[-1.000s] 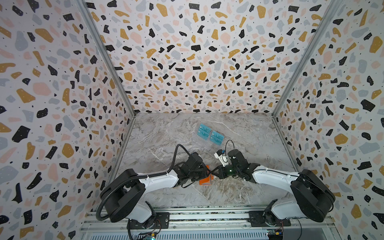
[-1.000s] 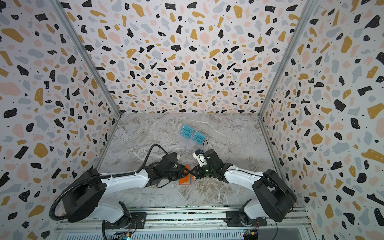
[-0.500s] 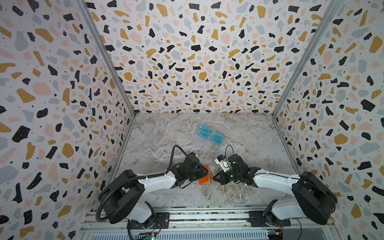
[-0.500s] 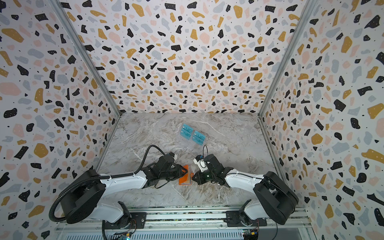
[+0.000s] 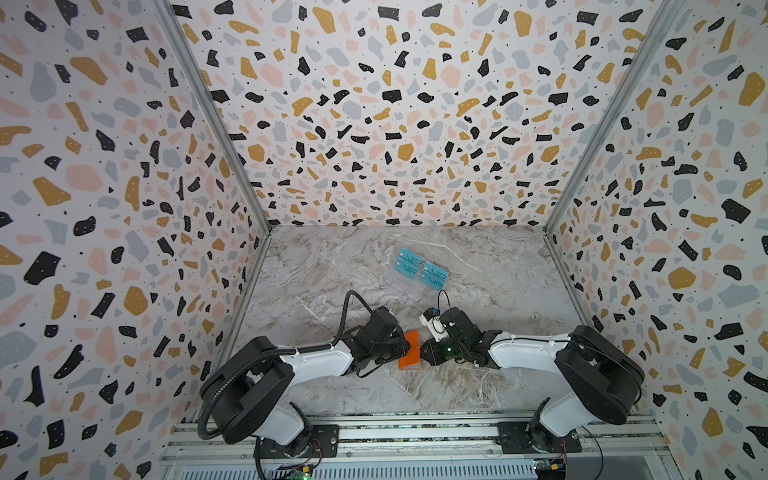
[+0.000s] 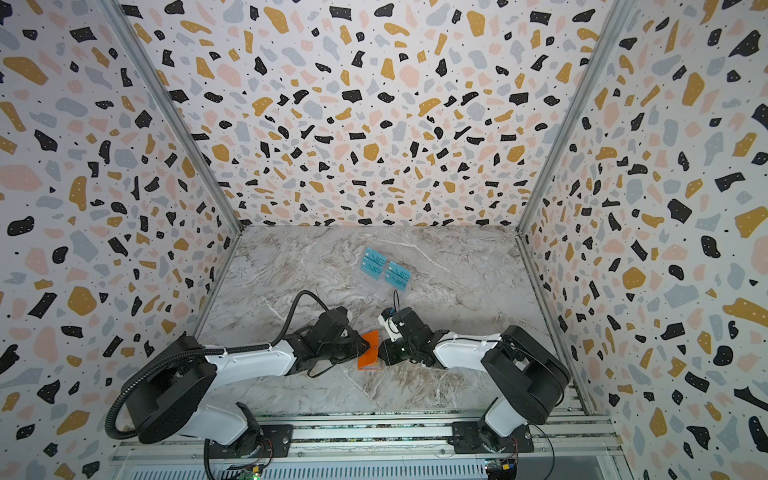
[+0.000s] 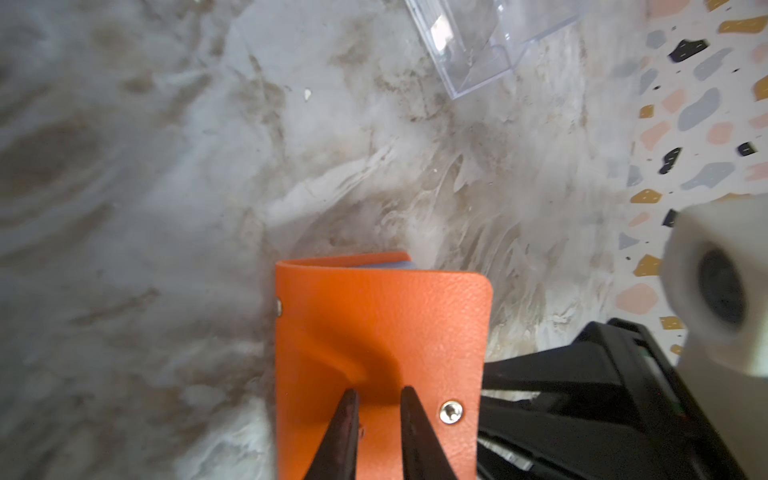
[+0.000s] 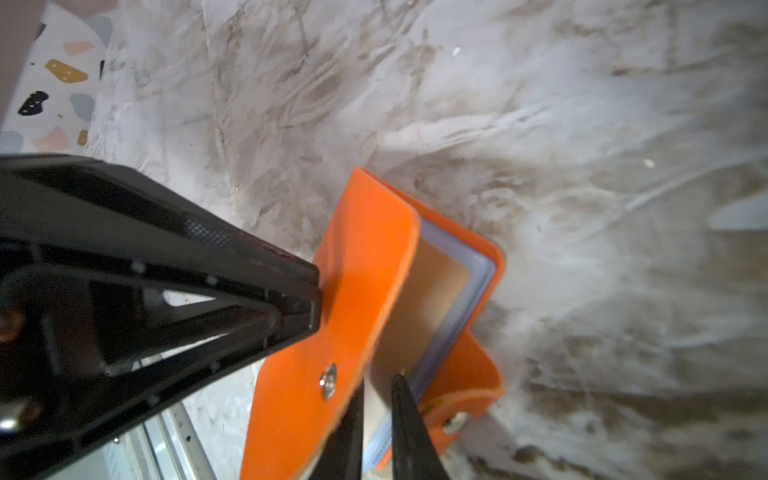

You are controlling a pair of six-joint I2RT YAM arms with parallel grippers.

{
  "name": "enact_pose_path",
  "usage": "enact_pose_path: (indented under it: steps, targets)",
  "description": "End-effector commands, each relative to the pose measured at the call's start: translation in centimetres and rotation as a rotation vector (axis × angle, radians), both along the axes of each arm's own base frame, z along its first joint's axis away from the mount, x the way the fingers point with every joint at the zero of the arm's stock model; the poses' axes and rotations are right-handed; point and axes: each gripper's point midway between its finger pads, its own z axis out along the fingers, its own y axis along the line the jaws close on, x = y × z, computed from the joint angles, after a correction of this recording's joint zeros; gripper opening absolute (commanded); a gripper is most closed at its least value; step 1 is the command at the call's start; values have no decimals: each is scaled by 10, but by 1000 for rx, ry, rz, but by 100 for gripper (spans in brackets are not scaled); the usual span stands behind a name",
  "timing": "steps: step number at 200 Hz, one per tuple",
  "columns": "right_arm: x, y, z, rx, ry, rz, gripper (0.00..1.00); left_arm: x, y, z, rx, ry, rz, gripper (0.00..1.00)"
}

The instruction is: Put the credit cards into the card holder

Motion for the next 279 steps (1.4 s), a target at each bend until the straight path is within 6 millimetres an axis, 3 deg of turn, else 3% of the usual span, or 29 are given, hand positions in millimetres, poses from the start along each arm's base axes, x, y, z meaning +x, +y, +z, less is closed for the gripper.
enact_pose_path:
  steps: [1,123,163,208,279]
  targets:
    - [11,-15,3,-62,-38,-84,19,4,7,-8,103,-10,-38,22]
    - [16,-36,10,-34,-9,-166,21,-5,25,-47,337,29,-145,21]
    - [13,-33,12,-48,-1,-121,24,-16,20,-55,347,33,-175,24]
    - [14,-32,25,-40,-16,-117,37,-23,19,-56,370,30,-205,26]
    - [18,-27,25,-66,3,-97,36,-42,20,-65,371,41,-249,27]
